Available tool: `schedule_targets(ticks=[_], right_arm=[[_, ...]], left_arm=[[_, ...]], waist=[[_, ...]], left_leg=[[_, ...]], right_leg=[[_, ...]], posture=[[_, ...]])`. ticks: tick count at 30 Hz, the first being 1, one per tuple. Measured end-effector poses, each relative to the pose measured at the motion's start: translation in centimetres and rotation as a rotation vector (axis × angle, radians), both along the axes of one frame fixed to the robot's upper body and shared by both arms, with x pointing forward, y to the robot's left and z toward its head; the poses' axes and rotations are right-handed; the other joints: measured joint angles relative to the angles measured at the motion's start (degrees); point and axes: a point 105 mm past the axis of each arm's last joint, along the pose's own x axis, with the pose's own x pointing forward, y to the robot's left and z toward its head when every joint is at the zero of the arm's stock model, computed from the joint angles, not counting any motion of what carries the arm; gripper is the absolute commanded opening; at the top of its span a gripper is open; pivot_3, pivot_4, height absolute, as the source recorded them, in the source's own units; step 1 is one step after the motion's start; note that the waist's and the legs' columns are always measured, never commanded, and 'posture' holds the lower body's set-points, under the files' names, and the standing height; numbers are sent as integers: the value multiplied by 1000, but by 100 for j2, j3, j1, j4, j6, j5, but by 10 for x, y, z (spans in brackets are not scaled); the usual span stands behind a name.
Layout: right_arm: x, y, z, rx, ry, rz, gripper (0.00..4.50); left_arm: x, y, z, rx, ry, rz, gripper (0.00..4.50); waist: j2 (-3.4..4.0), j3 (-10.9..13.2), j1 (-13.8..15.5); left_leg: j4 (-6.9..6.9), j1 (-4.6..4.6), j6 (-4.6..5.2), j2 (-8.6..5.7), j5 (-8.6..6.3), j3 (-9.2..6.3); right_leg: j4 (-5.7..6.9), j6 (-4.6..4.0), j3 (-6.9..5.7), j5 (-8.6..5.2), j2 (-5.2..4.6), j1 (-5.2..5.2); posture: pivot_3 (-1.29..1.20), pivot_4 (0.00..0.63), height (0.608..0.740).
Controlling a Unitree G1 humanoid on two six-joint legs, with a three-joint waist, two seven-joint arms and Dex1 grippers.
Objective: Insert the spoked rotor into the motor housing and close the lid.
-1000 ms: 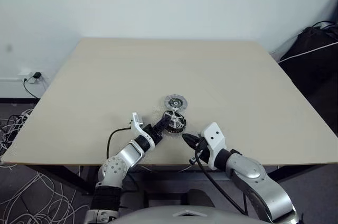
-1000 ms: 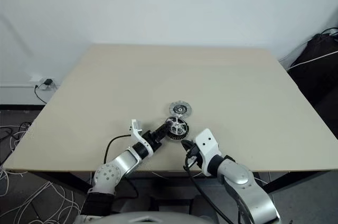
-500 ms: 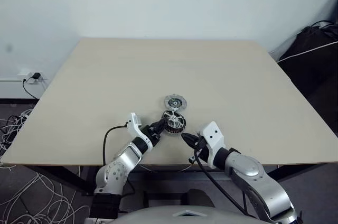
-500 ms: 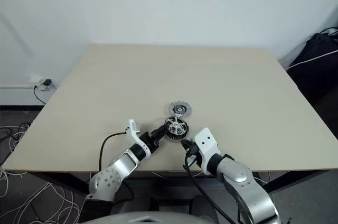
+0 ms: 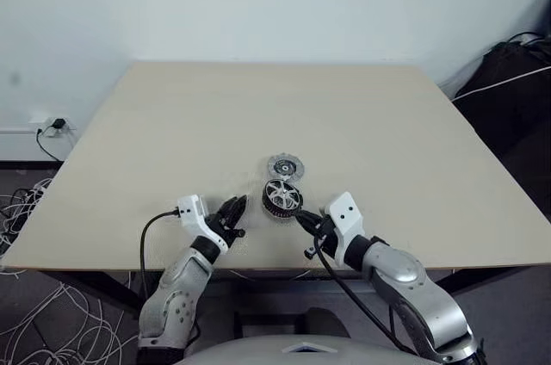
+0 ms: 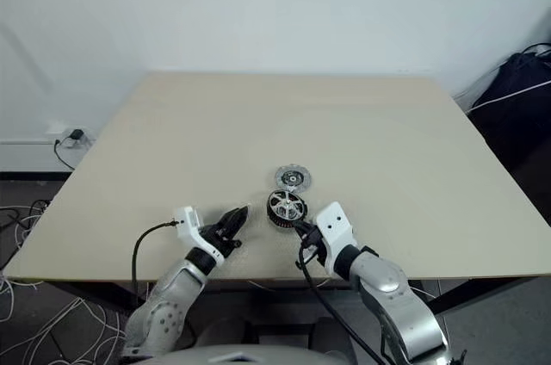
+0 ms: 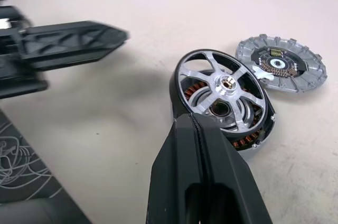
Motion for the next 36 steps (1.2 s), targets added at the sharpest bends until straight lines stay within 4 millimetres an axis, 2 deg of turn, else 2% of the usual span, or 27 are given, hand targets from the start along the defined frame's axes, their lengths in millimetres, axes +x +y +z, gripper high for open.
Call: schedule_targets(ticks=[1,4,8,14,21,30,36], right_arm=[[2,1,0,1,0,-3,0],[8,3,3,5,2,-21,0],[18,13,11,33,-10,-36,0],[29,52,27,102,-13,26,0],[42,73,15,83,80,27,0],[49,77,-6,26,179,-3,0],[51,77,-9,16,187,-17,0]], left_arm=[[-3,3,-2,25,0,3,21],[-10,12,-8,95,-2,20,21],[-9,16,-6,137,-37,44,21],[-8,12,-6,175,-54,39,21],[-9,10,-7,170,-53,36,21],[-14,12,-8,227,-84,22,21],[-24,5,-11,221,-85,-86,21]], waist=[[2,0,0],[5,3,-1],[9,4,2],[16,0,-5],[19,-2,-7],[26,-3,-18],[33,2,-27]], left_leg=[[0,0,0,0,0,0],[-3,0,0,1,0,0],[-3,0,0,2,0,1],[-7,-2,0,2,0,4],[-6,-3,0,3,0,6],[-9,-3,-1,3,0,9],[-11,-4,-1,3,0,11]], right_leg=[[0,0,0,0,0,0],[0,0,0,0,-1,-2],[0,0,-2,1,-4,-4],[0,-2,-1,2,-1,-8],[2,-5,-1,5,-1,-9],[2,-7,-1,5,0,-12],[2,-7,0,5,0,-14]], posture=[[0,0,740],[0,0,740],[0,0,740],[0,0,740],[0,0,740],[0,0,740],[0,0,740]])
